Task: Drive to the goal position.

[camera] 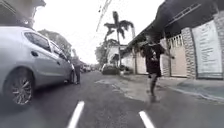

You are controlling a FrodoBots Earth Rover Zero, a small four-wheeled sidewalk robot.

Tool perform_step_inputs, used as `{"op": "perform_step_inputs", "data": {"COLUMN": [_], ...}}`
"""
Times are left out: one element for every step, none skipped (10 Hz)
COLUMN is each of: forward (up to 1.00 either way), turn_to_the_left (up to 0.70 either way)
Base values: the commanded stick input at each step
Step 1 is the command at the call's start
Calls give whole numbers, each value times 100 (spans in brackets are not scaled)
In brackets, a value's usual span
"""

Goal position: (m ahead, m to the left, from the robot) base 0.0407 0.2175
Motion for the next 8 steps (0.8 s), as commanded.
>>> {"op": "perform_step_inputs", "data": {"forward": [70,70,70,70,70,70,70,70], "turn_to_the_left": [35,35,14,0,0,0,0,0]}}
